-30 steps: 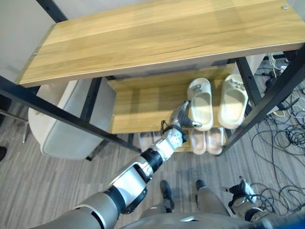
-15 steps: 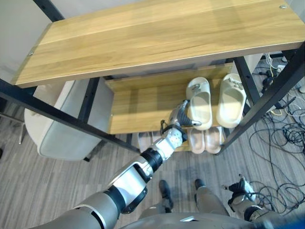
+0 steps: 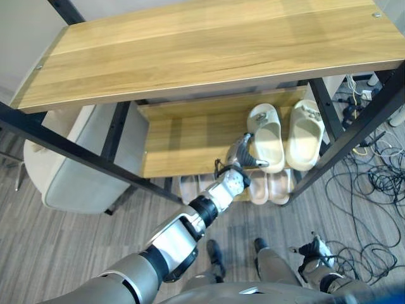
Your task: Arrange the slippers neatly on the shoe rack.
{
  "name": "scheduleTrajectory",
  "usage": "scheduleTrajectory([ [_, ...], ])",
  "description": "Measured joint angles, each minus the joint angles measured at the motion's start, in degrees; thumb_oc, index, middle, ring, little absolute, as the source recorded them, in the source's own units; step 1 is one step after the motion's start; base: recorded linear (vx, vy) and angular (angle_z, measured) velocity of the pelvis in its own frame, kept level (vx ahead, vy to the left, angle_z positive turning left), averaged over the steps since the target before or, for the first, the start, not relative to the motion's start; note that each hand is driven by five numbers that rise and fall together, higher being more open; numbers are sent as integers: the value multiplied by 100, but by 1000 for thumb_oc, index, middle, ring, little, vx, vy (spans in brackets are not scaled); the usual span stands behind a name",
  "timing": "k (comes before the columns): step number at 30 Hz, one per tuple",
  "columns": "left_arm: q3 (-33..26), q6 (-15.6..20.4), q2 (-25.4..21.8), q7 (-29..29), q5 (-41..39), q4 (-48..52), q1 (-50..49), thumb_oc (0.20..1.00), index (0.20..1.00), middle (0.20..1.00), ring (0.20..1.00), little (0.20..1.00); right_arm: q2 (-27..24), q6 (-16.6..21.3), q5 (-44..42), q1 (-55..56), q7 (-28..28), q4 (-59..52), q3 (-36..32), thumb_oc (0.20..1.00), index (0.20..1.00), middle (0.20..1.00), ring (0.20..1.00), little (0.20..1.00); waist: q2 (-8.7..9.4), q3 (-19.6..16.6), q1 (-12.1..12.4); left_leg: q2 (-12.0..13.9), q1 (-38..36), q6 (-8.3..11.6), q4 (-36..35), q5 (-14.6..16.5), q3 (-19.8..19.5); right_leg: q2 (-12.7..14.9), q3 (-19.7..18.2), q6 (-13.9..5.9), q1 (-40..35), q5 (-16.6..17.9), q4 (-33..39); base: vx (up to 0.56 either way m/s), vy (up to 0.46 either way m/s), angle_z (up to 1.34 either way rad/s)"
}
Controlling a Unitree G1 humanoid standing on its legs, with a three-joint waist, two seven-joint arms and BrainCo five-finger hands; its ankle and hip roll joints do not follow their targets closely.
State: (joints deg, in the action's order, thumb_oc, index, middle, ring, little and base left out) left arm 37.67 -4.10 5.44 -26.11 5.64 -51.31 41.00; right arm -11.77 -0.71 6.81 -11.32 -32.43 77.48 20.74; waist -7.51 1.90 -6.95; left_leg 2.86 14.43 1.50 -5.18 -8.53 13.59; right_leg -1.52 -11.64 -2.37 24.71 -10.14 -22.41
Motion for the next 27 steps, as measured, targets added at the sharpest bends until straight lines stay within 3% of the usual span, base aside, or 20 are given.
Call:
scheduleTrajectory([
  [10, -2, 1, -154, -53, 76, -132, 1, 1000, 1000, 1000, 1000, 1000, 0, 1, -95, 21, 2, 30, -29, 1000, 1000, 1000, 1000, 1000, -49, -35, 0, 21, -31, -2, -1, 3, 3, -13, 6, 13, -46, 15, 26, 0, 0, 0],
  [14, -302, -28, -901, -50, 235, -1, -81, 1000, 1000, 1000, 1000, 1000, -1, 2, -94, 126, 1, 49, -122, 1000, 1000, 1000, 1000, 1000, -154, -111, 94, 52, -58, 12, 0, -32, -133, -13, 155, 18, -146, 18, 51, -3, 6, 14],
  [20, -344, 10, -1815, 88, 471, 1143, -621, 1000, 1000, 1000, 1000, 1000, -10, -18, -76, 179, 8, 12, -101, 1000, 1000, 1000, 1000, 1000, -184, -132, 353, 113, -300, 78, 0, 2, -314, -31, 335, 57, -491, -21, 128, -6, -22, 16],
  [27, -408, 122, -2062, 632, 538, 2094, -1669, 1000, 1000, 1000, 1000, 1000, 11, -125, 28, 313, 77, -1, -124, 1000, 1000, 1000, 1000, 1000, -160, -188, 480, 142, -595, 101, -2, 27, -524, -9, 592, 115, -954, -49, 278, 6, -25, 17],
])
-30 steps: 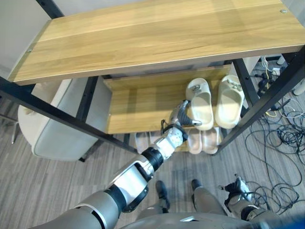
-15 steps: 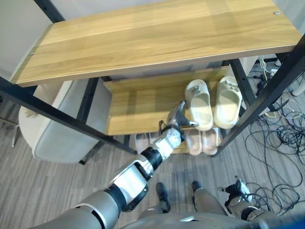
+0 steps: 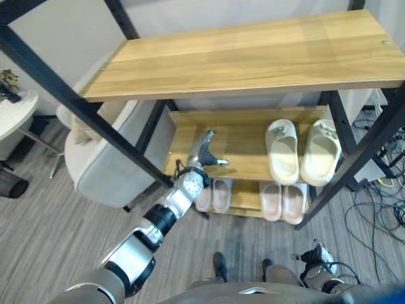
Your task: Arrange the slippers neatly on the shoe rack.
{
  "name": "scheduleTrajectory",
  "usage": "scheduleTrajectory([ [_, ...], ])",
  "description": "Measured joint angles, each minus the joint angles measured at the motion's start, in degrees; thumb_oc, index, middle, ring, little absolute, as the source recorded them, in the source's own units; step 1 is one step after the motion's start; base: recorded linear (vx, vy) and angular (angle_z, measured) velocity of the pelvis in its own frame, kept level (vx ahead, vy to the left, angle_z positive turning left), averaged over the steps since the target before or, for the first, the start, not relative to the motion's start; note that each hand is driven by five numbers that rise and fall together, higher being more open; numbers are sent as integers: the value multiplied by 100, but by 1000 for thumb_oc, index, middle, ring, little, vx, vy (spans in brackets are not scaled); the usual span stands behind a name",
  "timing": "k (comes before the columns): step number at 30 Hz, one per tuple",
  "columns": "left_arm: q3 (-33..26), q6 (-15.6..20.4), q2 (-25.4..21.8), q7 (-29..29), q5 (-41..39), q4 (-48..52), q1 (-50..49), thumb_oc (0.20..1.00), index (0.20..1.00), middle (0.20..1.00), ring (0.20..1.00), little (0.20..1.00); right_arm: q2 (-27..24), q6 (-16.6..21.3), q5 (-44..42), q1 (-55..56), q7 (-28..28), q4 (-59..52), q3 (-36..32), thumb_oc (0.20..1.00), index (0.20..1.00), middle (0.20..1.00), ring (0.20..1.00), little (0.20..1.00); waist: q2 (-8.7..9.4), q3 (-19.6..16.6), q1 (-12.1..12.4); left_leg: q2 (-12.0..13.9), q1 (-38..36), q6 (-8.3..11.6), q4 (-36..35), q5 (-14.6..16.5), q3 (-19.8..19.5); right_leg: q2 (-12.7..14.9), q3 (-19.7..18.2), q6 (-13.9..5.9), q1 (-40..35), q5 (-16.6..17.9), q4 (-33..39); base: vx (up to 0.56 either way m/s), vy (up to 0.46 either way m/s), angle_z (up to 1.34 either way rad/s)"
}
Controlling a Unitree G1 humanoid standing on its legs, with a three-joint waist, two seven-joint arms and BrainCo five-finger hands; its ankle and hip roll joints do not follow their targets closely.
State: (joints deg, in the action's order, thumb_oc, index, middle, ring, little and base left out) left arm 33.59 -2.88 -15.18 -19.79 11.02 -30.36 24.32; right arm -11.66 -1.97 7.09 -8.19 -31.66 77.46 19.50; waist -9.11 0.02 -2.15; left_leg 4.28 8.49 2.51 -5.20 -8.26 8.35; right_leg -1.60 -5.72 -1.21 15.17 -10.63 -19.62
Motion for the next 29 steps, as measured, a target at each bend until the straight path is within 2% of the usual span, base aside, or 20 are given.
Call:
scheduleTrajectory([
  [5, 11, 37, -43, 331, 161, 122, -392, 1000, 1000, 1000, 1000, 1000, 47, -40, 49, 138, 17, 1, -104, 1000, 1000, 1000, 1000, 1000, 88, -90, 18, 3, -171, 9, 0, 30, -160, 19, 154, 51, -283, -30, 157, 10, -3, 17],
  [8, 98, 116, -238, 944, 395, 350, -1493, 1000, 1000, 1000, 1000, 1000, 47, -95, 191, 366, 173, -67, -102, 1000, 1000, 1000, 1000, 1000, 172, -304, 79, 24, -387, 25, 1, 34, -291, 21, 291, 83, -668, -31, 394, -11, 7, 23],
  [11, -125, 101, -461, 1334, 419, 379, -2295, 1000, 1000, 1000, 1000, 1000, 38, -99, 217, 501, 242, -141, -258, 1000, 1000, 1000, 1000, 1000, 193, -333, 133, 33, -514, 26, 1, 74, -288, 16, 314, 102, -839, -21, 495, -7, 8, 2],
  [14, -673, 96, -540, 1350, 368, 382, -2824, 1000, 1000, 1000, 1000, 1000, 29, -108, 213, 627, 268, -181, -447, 1000, 1000, 1000, 1000, 1000, 251, -321, 204, 32, -552, 29, 0, 148, -331, 20, 322, 92, -924, -43, 547, -8, 22, 8],
  [16, -1416, 79, -601, 1356, 78, 448, -3182, 1000, 1000, 1000, 1000, 1000, 31, -151, 208, 707, 365, -247, -626, 1000, 1000, 1000, 1000, 1000, 317, -312, 253, 32, -586, 52, 0, 176, -346, 22, 337, 99, -970, -48, 562, 0, 16, 1],
  [19, -1852, 56, -694, 1373, -231, 314, -3314, 1000, 1000, 1000, 1000, 1000, 12, -176, 200, 827, 473, -232, -796, 1000, 1000, 1000, 1000, 1000, 412, -389, 291, 26, -596, 48, -1, 185, -364, 28, 342, 99, -990, -60, 574, 5, 8, 1],
  [22, -2171, -14, -656, 1509, -441, -504, -3438, 1000, 1000, 1000, 1000, 1000, -53, -198, 84, 941, 635, -317, -1188, 1000, 1000, 1000, 1000, 1000, 474, -400, 229, 18, -663, 22, 0, 196, -358, 39, 338, 91, -1094, -54, 646, 16, 24, 0],
  [26, -3044, -117, -141, 1594, -1067, -2941, -3336, 1000, 1000, 1000, 1000, 1000, -135, -200, -358, 1138, 947, -337, -2010, 1000, 1000, 1000, 1000, 1000, 671, -487, 68, 3, -791, 17, -1, 238, -321, 66, 317, 85, -1274, -54, 788, 33, 36, -3],
  [28, -3428, -87, -51, 1710, -1352, -4391, -3161, 1000, 1000, 1000, 1000, 1000, -260, -202, -674, 1110, 1129, -37, -2526, 1000, 1000, 1000, 1000, 1000, 735, -524, -34, -2, -816, 11, 0, 247, -301, 73, 306, 76, -1333, -30, 878, 35, 36, -5],
  [29, -3475, -147, -77, 1764, -1402, -4779, -3162, 1000, 1000, 1000, 1000, 1000, -343, -203, -831, 1122, 1179, 121, -2622, 1000, 1000, 1000, 1000, 1000, 760, -528, -60, -2, -850, 10, 1, 272, -279, 72, 277, 76, -1379, -18, 921, 32, 41, -6],
])
